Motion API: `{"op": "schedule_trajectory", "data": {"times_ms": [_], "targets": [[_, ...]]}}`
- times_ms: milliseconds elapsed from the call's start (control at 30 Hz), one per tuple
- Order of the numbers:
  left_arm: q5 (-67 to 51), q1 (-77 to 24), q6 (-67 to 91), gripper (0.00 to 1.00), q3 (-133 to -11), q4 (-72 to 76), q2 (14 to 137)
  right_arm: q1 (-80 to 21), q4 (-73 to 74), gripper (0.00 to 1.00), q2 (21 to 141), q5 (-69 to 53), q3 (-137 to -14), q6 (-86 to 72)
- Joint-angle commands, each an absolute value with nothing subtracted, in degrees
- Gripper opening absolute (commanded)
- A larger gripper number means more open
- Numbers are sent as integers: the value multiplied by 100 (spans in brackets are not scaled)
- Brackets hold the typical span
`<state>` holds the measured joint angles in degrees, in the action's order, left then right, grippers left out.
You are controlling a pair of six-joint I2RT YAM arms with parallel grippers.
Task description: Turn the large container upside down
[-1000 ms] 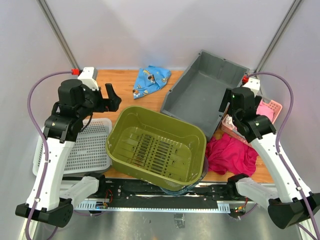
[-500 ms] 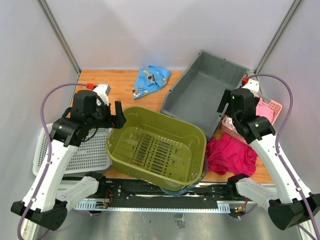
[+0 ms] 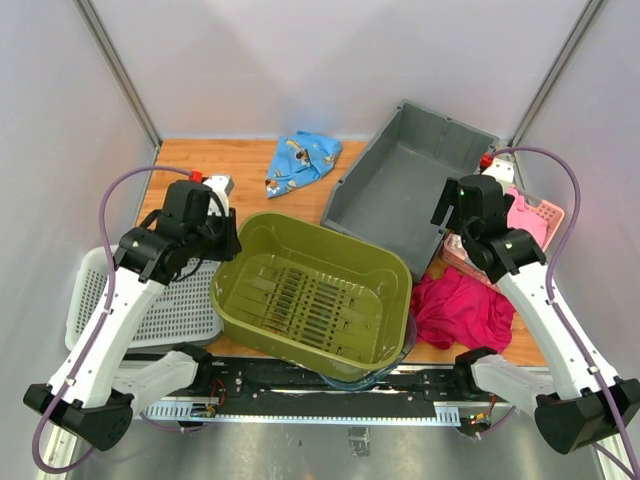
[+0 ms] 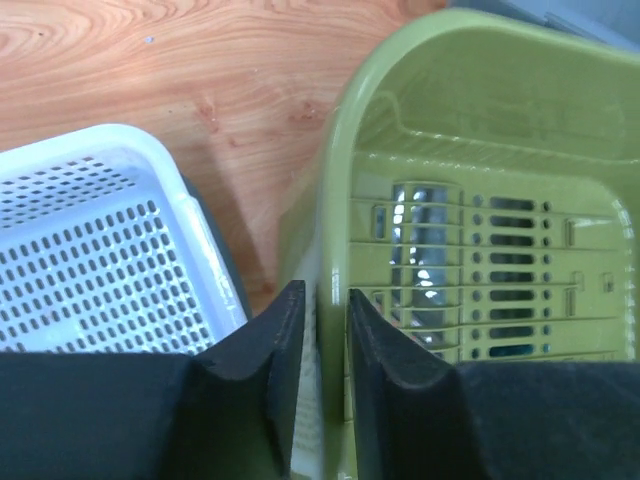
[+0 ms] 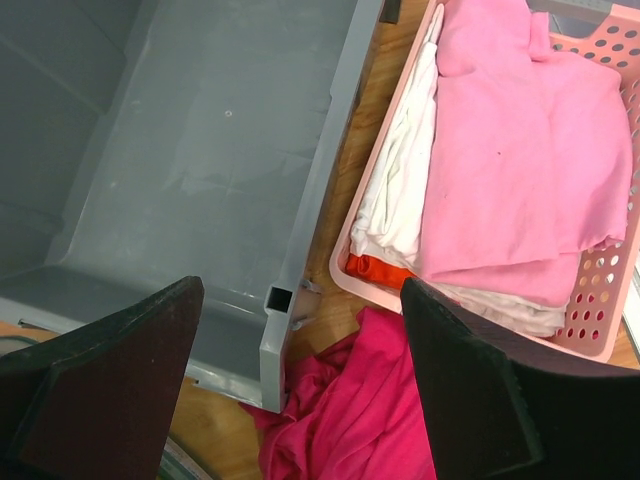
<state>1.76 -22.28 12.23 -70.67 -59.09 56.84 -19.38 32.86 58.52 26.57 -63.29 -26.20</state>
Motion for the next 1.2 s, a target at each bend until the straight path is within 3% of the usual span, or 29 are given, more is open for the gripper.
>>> {"op": "schedule_trajectory", "data": {"times_ms": [0,33,100,400,567,733,1000,1167], "targets": [[334,-2262,1283,20,-7516,-5862,5723,-2032,3406,82,5970,2803,-6456,-2822],[354,-2259,1288,9,-7595,-5860,5748,-2030,3436,82,6002,2804,-6473,-2822],[363,-2260,1296,1,-7752,-5872,5792,-2032,3473,82,6049,2802,-6494,-2827],[425,-2250,1721,0,-8918,-5710,6044,-2031,3485,81,6108,2791,-6513,-2751],[790,-2255,2194,0,-9612,-5055,6284,-2032,3559,80,6087,2990,-6437,-2866],[1037,-2079,2635,0,-9544,-3992,6344,-2030,3843,80,6171,3174,-6572,-3036],[445,-584,2653,0,-10577,-3777,7144,-2035,3873,80,6181,3179,-6551,-3041],[-817,621,2688,0,-10726,-3304,7795,-2036,3882,80,6219,3138,-6535,-3061]]}}
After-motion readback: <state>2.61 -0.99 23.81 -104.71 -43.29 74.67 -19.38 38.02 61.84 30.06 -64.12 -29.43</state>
